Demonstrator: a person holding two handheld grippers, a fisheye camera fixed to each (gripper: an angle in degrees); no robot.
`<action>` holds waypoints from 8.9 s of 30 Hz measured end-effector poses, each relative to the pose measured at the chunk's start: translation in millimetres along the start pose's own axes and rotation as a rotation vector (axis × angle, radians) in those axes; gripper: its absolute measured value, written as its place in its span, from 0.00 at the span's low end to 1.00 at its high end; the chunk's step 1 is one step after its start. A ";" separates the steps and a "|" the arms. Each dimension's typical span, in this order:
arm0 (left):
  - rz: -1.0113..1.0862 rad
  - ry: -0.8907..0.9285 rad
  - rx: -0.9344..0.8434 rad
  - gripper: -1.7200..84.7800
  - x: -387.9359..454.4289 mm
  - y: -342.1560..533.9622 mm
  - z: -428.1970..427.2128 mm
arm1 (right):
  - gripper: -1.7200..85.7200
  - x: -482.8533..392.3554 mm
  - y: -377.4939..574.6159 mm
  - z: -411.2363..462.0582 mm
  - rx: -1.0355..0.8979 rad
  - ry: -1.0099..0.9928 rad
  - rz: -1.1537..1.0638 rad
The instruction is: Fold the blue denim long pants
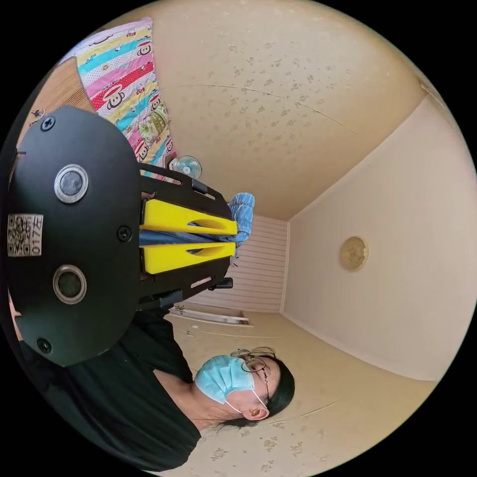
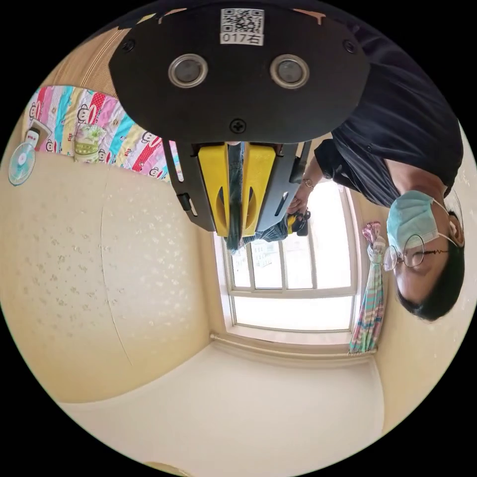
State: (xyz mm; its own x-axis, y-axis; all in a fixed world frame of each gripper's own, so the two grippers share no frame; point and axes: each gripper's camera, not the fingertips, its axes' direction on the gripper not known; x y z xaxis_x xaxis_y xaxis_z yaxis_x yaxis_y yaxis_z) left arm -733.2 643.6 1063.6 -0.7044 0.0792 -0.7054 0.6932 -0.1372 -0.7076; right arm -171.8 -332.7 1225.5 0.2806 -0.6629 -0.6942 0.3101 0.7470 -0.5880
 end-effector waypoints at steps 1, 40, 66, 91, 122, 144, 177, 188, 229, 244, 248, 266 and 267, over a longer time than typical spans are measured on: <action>-0.004 0.030 0.019 0.04 -0.4 -11.4 0.7 | 0.04 -4.3 -7.6 -2.3 0.006 0.003 -0.007; -0.864 -0.638 -1.196 0.12 -455.9 321.2 111.5 | 0.05 409.0 393.2 284.0 -0.865 0.661 0.748; -1.196 -0.776 -1.315 0.13 -419.8 494.9 -111.5 | 0.04 215.0 791.9 287.6 -1.383 0.830 1.079; -0.660 -0.902 -1.430 0.02 -398.7 370.3 -168.5 | 0.02 74.1 799.7 180.6 -0.827 0.639 1.482; -1.007 -0.657 -1.594 0.08 -349.1 517.0 -300.7 | 0.08 27.3 918.4 350.1 -1.288 0.439 1.275; -1.377 -0.439 -0.966 0.03 -310.0 515.1 -565.5 | 0.03 -68.9 927.5 296.8 -1.191 0.101 1.387; -1.388 -0.614 -1.093 0.05 -307.5 633.3 -577.7 | 0.08 -73.6 920.9 311.4 -1.257 0.078 1.316; -1.081 -0.512 -1.166 0.10 -295.6 627.2 -440.9 | 0.11 4.9 853.9 83.5 -1.072 0.740 1.307; -1.190 -0.410 -1.567 0.01 -249.8 968.6 40.8 | 0.05 108.4 889.0 -145.5 -1.050 0.636 1.299; -1.312 -0.507 -1.344 0.10 -211.6 978.8 7.9 | 0.04 66.9 858.4 -165.1 -1.014 0.549 1.299; -1.215 -0.431 -1.291 0.13 -208.6 947.4 42.5 | 0.04 66.5 836.0 -160.1 -0.997 0.552 1.256; -0.860 -0.269 -1.538 0.03 -104.1 917.6 186.4 | 0.04 81.6 779.2 -101.5 -0.999 0.341 1.034; -0.855 -0.268 -1.534 0.02 -100.7 912.6 181.8 | 0.04 88.7 776.9 -104.3 -0.997 0.340 1.060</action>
State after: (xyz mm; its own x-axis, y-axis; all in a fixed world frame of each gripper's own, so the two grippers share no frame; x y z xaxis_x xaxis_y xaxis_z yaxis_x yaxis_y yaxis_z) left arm -57.4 330.9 496.4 -0.8055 -0.5418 -0.2400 -0.4492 0.8224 -0.3491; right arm -0.7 194.1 663.8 -0.2909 0.1339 -0.9473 -0.6682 0.6802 0.3013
